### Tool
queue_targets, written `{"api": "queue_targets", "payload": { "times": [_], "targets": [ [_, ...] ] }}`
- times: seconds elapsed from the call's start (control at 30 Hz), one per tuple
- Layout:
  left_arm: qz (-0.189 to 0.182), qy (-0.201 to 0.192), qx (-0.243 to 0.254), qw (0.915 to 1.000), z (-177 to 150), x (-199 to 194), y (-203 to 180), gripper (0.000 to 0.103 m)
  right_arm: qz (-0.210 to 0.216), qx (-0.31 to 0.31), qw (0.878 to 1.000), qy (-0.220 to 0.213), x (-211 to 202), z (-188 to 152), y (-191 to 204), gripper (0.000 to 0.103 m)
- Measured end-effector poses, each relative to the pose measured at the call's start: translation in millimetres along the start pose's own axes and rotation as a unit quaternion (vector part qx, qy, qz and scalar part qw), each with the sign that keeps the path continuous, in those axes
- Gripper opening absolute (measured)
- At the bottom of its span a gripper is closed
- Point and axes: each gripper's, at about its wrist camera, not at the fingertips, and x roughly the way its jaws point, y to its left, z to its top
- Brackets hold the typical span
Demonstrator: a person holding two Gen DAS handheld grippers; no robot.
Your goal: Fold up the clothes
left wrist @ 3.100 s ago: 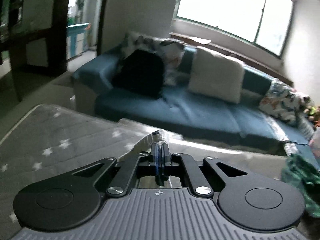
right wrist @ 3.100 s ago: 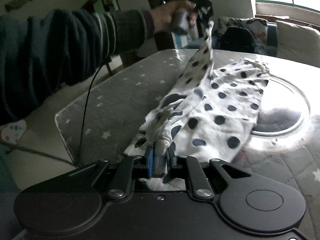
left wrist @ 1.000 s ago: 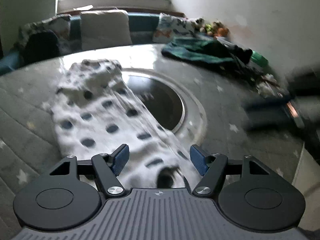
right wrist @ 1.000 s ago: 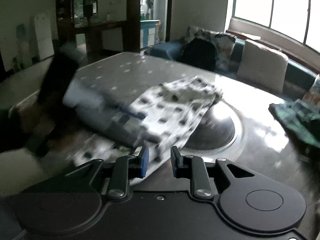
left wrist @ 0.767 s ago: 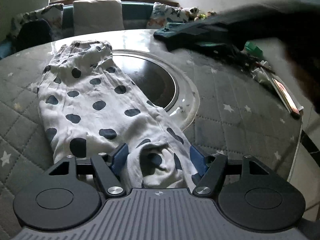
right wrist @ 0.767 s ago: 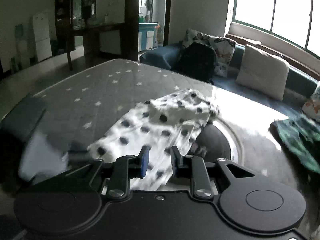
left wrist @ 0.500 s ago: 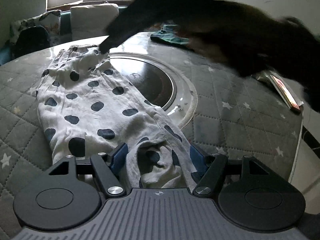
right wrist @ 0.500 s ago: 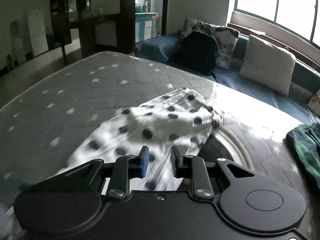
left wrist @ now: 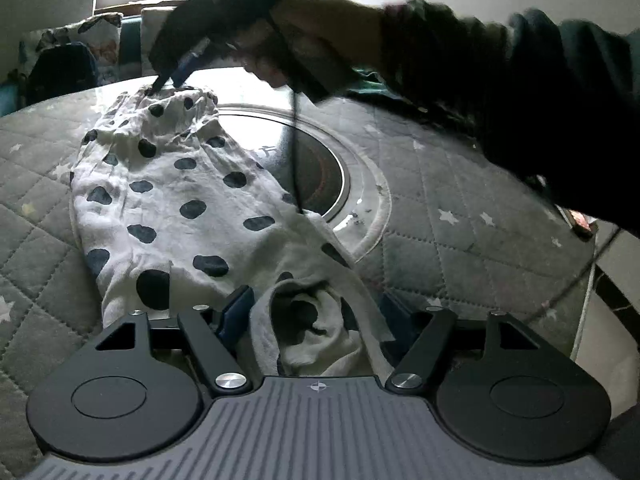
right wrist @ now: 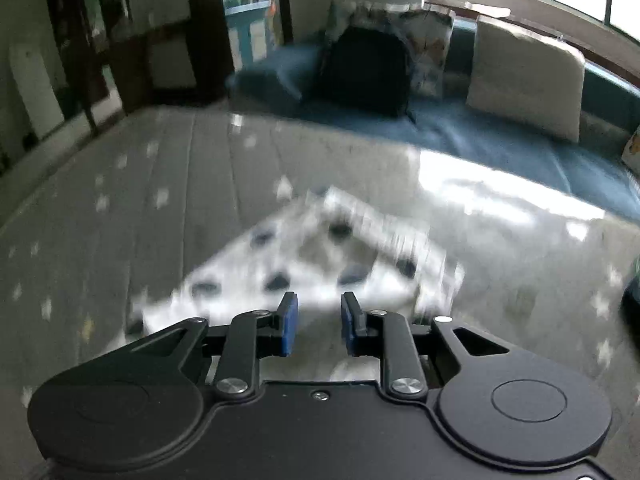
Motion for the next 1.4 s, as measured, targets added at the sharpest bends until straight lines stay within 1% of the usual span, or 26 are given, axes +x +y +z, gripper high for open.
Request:
{"api": "queue_targets", "payload": {
  "times": [0.07,0.13,0.23,0.3,0.37,0.53,0.57,0.6,0.63,0.7,0.73,0.8,0.83,0.9,1.0,1.13,1.2,1.27,1.3,1.33,1.37,1.4],
  "targets": [
    [-0.001,0.0,0.001,1.0,0.1,0.0,0.3,0.072,0.005,0.012,1.0,0.005,9.5,11.2,-0.9,0.026],
    [-0.005,0.0,-0.006,1.0,0.2,-0.4,1.9,0.072,0.014,0.027,0.999,0.019,25.0,20.0,-2.7,0.026],
    [-0.009,-0.001,-0.012,0.9999,0.5,-0.8,3.9,0.072,0.025,0.044,0.998,0.037,41.2,27.0,-2.2,0.026],
    [-0.013,-0.004,-0.013,0.9998,-0.1,-1.3,5.1,0.073,0.008,0.062,0.997,0.052,50.6,33.8,-0.7,0.04],
    [-0.012,-0.005,-0.012,0.9998,-0.9,-1.4,5.0,0.073,-0.009,0.072,0.995,0.066,57.1,38.7,0.9,0.042],
    [-0.013,-0.006,-0.011,0.9998,-1.8,-2.0,5.2,0.073,-0.023,0.1,0.991,0.089,71.8,45.5,1.8,0.042],
    [-0.014,-0.007,-0.013,0.9998,-1.7,-2.3,5.7,0.073,-0.028,0.107,0.99,0.093,74.5,45.7,1.6,0.041],
    [-0.014,-0.007,-0.013,0.9998,-1.7,-2.4,5.9,0.073,-0.033,0.107,0.989,0.094,75.8,45.4,2.6,0.037],
    [-0.014,-0.008,-0.014,0.9998,-1.9,-2.6,6.0,0.073,-0.043,0.097,0.99,0.093,76.3,46.7,5.1,0.034],
    [-0.013,-0.008,-0.013,0.9998,-2.2,-2.6,5.6,0.073,-0.059,0.077,0.991,0.09,76.4,45.7,8.5,0.019],
    [-0.013,-0.009,-0.013,0.9998,-2.5,-2.6,5.2,0.073,-0.062,0.073,0.991,0.088,75.4,44.8,8.4,0.016],
    [-0.011,-0.01,-0.011,0.9998,-3.0,-2.9,4.1,0.073,-0.055,0.084,0.992,0.075,71.4,42.7,2.3,0.006],
    [-0.01,-0.01,-0.01,0.9998,-3.2,-3.0,3.6,0.073,-0.049,0.091,0.992,0.067,67.7,42.7,0.4,0.004],
    [-0.009,-0.012,-0.01,0.9998,-3.5,-3.1,2.9,0.073,-0.039,0.099,0.993,0.055,62.8,44.0,-1.5,0.004],
    [-0.009,-0.012,-0.01,0.9998,-3.6,-3.4,3.2,0.074,-0.015,0.089,0.996,0.012,48.2,57.0,7.9,0.003],
    [-0.01,-0.012,-0.011,0.9998,-3.5,-2.8,2.4,0.075,0.023,0.084,0.996,0.015,61.9,67.2,16.3,0.004],
    [-0.01,-0.01,-0.01,0.9999,-3.0,-1.8,1.7,0.075,0.028,0.075,0.997,0.023,69.7,67.3,17.7,0.007],
    [-0.01,-0.009,-0.012,0.9998,-2.3,-1.1,1.5,0.076,0.022,0.068,0.997,0.029,72.5,67.0,16.8,0.016],
    [-0.012,-0.009,-0.013,0.9998,-2.1,-0.6,1.8,0.076,0.019,0.065,0.997,0.032,73.8,66.8,16.3,0.019],
    [-0.013,-0.009,-0.014,0.9998,-2.0,-0.1,2.1,0.077,0.02,0.062,0.998,0.027,64.8,68.4,12.3,0.019],
    [-0.014,-0.01,-0.014,0.9998,-1.9,0.5,2.2,0.077,0.026,0.06,0.998,0.023,54.2,70.9,7.1,0.022],
    [-0.015,-0.01,-0.015,0.9997,-1.9,0.8,2.3,0.078,0.026,0.06,0.998,0.017,44.1,73.0,2.1,0.023]
  ]
}}
